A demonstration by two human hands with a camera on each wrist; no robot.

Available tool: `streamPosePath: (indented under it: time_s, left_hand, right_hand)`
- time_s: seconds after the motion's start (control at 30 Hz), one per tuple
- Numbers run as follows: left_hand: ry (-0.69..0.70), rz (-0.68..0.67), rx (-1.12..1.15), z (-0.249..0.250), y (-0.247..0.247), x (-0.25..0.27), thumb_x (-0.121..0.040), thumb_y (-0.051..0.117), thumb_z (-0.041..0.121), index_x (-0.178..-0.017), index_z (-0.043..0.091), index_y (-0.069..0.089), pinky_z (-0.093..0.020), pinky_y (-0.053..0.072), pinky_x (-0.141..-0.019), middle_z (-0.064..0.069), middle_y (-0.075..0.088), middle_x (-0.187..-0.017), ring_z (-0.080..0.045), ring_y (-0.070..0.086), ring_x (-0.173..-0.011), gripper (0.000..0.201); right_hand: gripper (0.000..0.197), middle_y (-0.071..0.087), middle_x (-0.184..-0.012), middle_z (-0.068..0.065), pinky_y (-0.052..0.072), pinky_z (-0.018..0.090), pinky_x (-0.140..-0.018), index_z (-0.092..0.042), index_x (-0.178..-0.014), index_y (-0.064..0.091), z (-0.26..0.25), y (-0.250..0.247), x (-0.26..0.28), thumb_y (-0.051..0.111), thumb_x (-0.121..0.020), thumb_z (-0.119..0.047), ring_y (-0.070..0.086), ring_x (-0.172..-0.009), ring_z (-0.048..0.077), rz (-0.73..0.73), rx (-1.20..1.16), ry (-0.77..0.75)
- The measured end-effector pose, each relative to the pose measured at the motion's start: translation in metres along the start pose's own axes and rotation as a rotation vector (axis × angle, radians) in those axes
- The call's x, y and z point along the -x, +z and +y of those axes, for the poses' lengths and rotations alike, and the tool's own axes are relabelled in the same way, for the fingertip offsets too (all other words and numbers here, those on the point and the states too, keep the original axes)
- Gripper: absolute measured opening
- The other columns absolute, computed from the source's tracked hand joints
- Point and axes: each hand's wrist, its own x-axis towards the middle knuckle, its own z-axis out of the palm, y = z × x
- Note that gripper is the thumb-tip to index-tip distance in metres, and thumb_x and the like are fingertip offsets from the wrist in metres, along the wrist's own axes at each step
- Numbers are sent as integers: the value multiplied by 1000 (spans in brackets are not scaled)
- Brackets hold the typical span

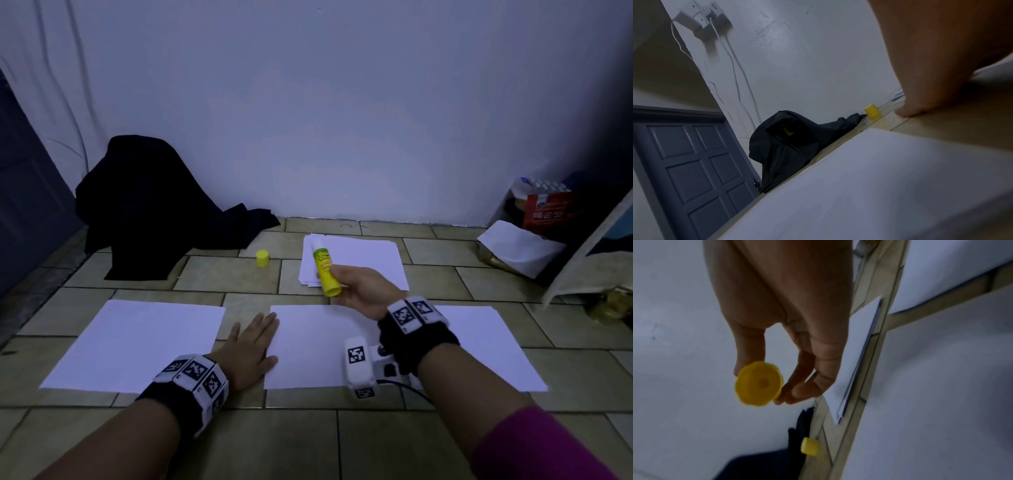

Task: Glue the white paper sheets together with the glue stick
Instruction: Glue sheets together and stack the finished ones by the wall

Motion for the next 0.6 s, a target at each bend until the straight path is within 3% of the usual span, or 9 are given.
streamPosePath:
  time_s: [0.1,0.2,0.27,0.33,0.47,0.6]
  left_hand:
    - [3,-38,104,-2,-3,-2,-103,34,26,-150,13,-19,-40,-12,-116,3,-24,-158,-13,-21,-146,72]
    - [-9,-39,126,-3,-2,-2,-103,35,29,-151,17,-18,-39,-13,-116,6,-24,-158,-10,-21,-145,73]
    - [-18,-39,81,-2,0,-3,-103,35,37,-151,16,-18,-40,-13,-116,5,-25,-157,-11,-21,-145,75]
    - [-27,-48,42,-2,1,-4,-102,36,38,-150,15,-20,-41,-13,-116,5,-27,-157,-11,-22,-145,77]
    - [-28,-61,30,-1,0,-4,-102,35,35,-150,14,-21,-42,-13,-115,4,-29,-156,-12,-23,-145,77]
    - [-36,-64,28,-1,0,-4,-102,35,35,-149,14,-22,-41,-13,-115,3,-29,-156,-11,-23,-145,77]
  right_hand:
    - [24,64,-91,8,53,30,-78,1,-114,60,5,24,-23,58,-91,-3,61,-77,17,11,197,-28]
    - [21,63,-84,4,55,29,-74,-13,-90,56,6,48,-45,70,-81,0,59,-74,14,136,440,-91]
    - [25,62,-93,7,51,37,-83,-12,-91,52,8,60,-58,72,-78,-6,59,-85,19,206,764,-172]
    - [28,62,-107,13,49,39,-88,-7,-104,53,11,70,-67,68,-81,-10,59,-99,28,224,938,-219]
    - [35,62,-109,18,52,45,-83,-5,-114,48,19,82,-82,64,-83,-14,61,-98,35,180,1113,-243]
    - [36,61,-107,22,47,37,-69,-2,-116,44,21,88,-88,61,-85,-9,60,-94,37,171,1213,-275]
